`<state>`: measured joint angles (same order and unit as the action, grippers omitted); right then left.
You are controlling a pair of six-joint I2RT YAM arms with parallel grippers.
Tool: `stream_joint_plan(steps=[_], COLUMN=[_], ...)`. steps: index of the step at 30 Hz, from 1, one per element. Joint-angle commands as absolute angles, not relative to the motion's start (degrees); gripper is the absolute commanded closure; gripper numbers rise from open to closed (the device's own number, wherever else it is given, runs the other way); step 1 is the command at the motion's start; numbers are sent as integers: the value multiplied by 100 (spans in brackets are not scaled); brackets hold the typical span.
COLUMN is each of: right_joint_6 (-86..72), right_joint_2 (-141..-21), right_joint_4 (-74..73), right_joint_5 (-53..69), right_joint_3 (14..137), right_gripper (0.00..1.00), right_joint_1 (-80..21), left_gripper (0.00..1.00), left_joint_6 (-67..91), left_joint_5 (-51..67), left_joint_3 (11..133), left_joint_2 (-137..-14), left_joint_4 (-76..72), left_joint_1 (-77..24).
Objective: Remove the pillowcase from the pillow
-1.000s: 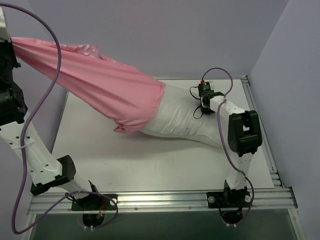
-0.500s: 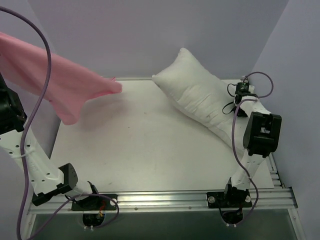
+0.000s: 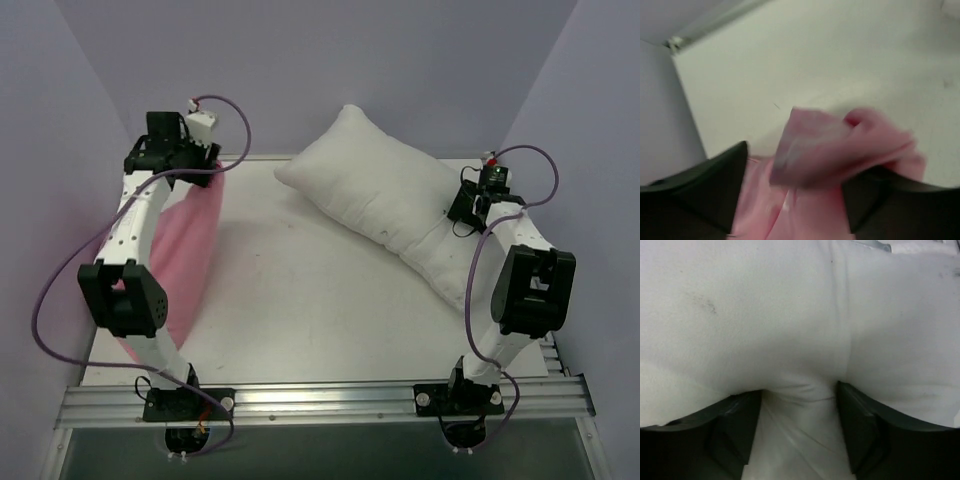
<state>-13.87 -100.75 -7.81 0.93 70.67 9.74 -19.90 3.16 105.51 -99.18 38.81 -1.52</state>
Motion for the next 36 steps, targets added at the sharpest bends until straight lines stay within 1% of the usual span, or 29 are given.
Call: stream_joint_plan(steps=[1, 2, 3, 4, 6, 7, 10, 13, 14, 15, 16, 17, 18, 19, 20, 21, 22, 25, 27, 28, 30, 31, 36], right_joint_6=[-1617, -1608, -1608, -1635, -1687, -1740, -1801, -1854, -1863, -1881, -1890, -1924, -1951, -1977, -2012, -2030, -2056, -2162, -2206, -2215, -2285, -2268, -2180], right_joint_2=[-9748, -9573, -9502, -9414, -9142, -9036, -8588, -7974, -7841, -7727, -7499, -7384, -7278, -7069, -6953, -6839, -6603, -6067, -5802, -5514, -5257, -5073, -4957], right_joint_4=[-1608, -1661, -1766, -1793, -1854, -1863, -1942, -2047, -2083, -2109, -2188, -2223, -2267, -2355, -2390, -2425, -2513, -2610, -2637, -2611, -2567, -2506, -2347], right_joint_5=[178, 45, -113, -375, -500, -562, -817, -914, -923, -914, -897, -836, -809, -774, -686, -659, -650, -440, -195, -106, -62, 156, 404], right_joint_3=[6952, 7048, 7092, 7119, 7180, 7181, 7172, 7084, 7032, 6927, 6856, 6777, 6611, 6514, 6400, 6164, 6039, 5548, 5319, 5109, 4940, 4913, 4817], right_gripper=[34, 30, 19, 15, 10, 3, 2, 1, 1, 0, 0, 0, 0, 0, 0, 0, 0, 0, 0, 0, 0, 0, 0], right_joint_1=[783, 739, 643, 581, 440, 387, 141, -8, -139, -245, -298, -342, -369, -413, -430, -448, -466, -510, -527, -536, -580, -615, -642], left_gripper=[6, 6, 6, 6, 6, 6, 6, 6, 6, 6, 6, 6, 6, 6, 6, 6, 6, 6, 6, 6, 6, 6, 6], left_joint_6=[-2311, -2390, -2399, -2382, -2189, -2154, -2206, -2512, -2583, -2645, -2733, -2751, -2760, -2716, -2672, -2646, -2602, -2593, -2654, -2567, -2531, -2540, -2593], left_joint_5=[352, 317, 325, 308, 159, 123, 211, 290, 186, 89, 53, -295, -438, -570, -789, -852, -896, -862, -975, -1358, -1441, -1328, -1424], left_joint_3=[10538, 10686, 10722, 10731, 10478, 10337, 9617, 8695, 8423, 7872, 7588, 7298, 6729, 6463, 6216, 5761, 5557, 4925, 4677, 4502, 4343, 4281, 4052], left_joint_2=[-10308, -10640, -10739, -10784, -10609, -10469, -9662, -8381, -8106, -7843, -7300, -7017, -6753, -6219, -5935, -5663, -5103, -4231, -4009, -3816, -3666, -3569, -3577], left_joint_4=[4638, 5128, 5324, 5439, 5493, 5493, 5502, 5694, 5739, 5774, 5827, 5836, 5836, 5853, 5862, 5871, 5906, 6063, 6038, 5881, 5845, 5888, 5634], left_joint_1=[-334, -369, -395, -396, -387, -387, -387, -387, -378, -378, -369, -369, -360, -343, -325, -308, -282, -10, 516, 623, 764, 799, 940])
